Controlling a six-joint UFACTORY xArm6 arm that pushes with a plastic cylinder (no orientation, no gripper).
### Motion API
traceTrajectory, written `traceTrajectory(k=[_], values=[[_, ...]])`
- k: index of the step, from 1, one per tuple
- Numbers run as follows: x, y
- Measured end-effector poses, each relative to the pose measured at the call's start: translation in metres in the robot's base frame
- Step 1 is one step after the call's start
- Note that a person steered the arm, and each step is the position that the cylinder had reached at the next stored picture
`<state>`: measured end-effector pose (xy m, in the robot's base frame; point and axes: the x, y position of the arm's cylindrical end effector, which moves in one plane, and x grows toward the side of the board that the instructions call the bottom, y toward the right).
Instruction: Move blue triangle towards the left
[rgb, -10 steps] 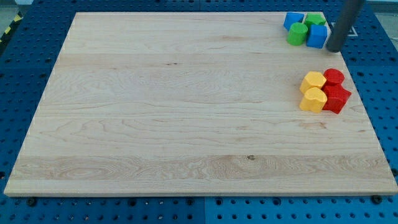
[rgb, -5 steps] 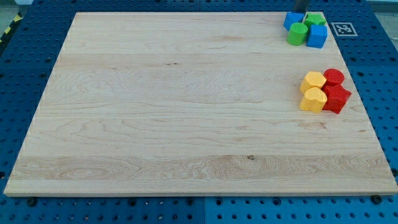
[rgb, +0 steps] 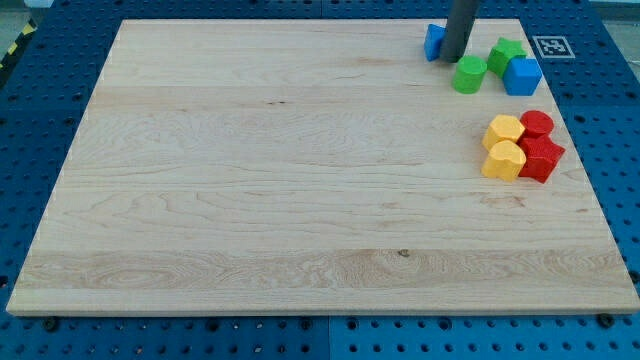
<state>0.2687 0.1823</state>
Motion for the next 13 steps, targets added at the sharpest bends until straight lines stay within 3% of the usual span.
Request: traceTrajectory(k=[2,3,5,6,8,9,10,12,13], values=[[-0.032,0.013],[-0.029,-0.04],[0.064,-0.128],[0.074,-0.147],[0.057,-0.082],[0.019,-0.065],[-0.002,-0.085],[0.024,-0.184],[0.001,-0.168]])
